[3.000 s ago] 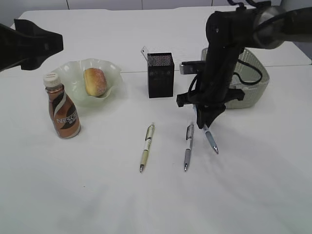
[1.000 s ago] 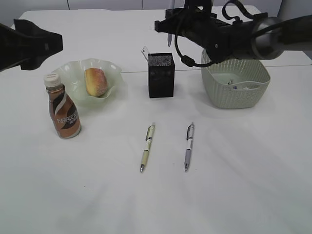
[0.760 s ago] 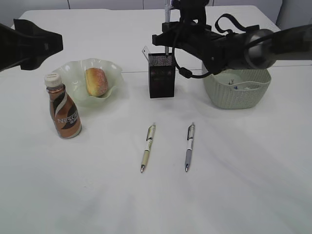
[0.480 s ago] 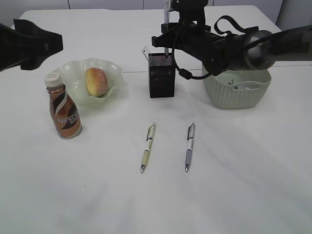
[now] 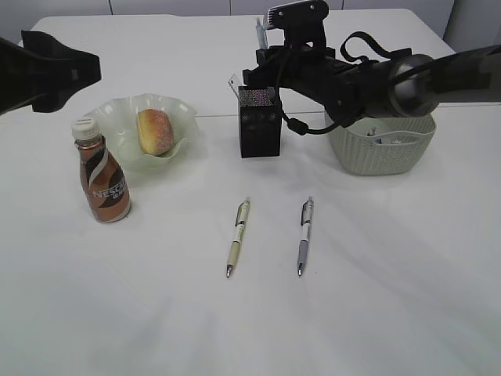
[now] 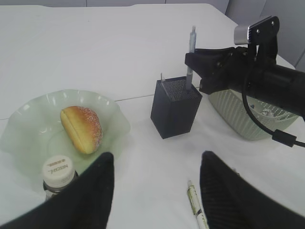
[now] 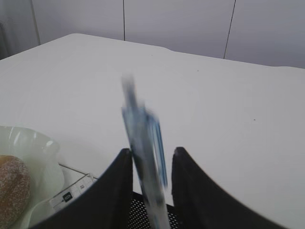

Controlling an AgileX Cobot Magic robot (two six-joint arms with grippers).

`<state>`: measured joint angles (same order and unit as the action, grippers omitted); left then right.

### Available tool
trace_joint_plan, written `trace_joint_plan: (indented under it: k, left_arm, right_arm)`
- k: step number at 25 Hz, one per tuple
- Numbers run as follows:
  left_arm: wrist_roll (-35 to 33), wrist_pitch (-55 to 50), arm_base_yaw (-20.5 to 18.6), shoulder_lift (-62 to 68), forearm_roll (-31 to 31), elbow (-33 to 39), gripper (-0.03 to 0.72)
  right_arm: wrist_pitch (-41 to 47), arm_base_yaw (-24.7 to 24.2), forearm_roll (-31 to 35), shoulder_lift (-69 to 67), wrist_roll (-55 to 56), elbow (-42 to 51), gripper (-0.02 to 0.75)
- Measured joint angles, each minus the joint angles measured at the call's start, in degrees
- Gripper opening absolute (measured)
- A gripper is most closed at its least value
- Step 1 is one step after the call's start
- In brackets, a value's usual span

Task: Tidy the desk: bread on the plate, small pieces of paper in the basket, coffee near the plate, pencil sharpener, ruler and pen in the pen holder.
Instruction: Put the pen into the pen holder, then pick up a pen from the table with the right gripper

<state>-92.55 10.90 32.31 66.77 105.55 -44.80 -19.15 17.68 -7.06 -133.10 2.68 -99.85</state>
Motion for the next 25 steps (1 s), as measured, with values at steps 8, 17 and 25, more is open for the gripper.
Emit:
trace_joint_plan:
  k: [8,17,25]
  left_arm:
    - [0.00,0.00,0.00,0.00,0.00,0.00,0.407]
    - [0.00,0.00,0.00,0.00,0.00,0.00,0.406]
    - [0.00,0.00,0.00,0.00,0.00,0.00,0.405]
  right_arm:
    - [1.48,0.00,-0.20,0.00,1.51,-0.36,0.379]
    - [19.15,0.25,-0.20,4.16,5.39,-5.41,0.384]
    - [39.85,0.25,2.45,13.32,5.65,-6.14,0.383]
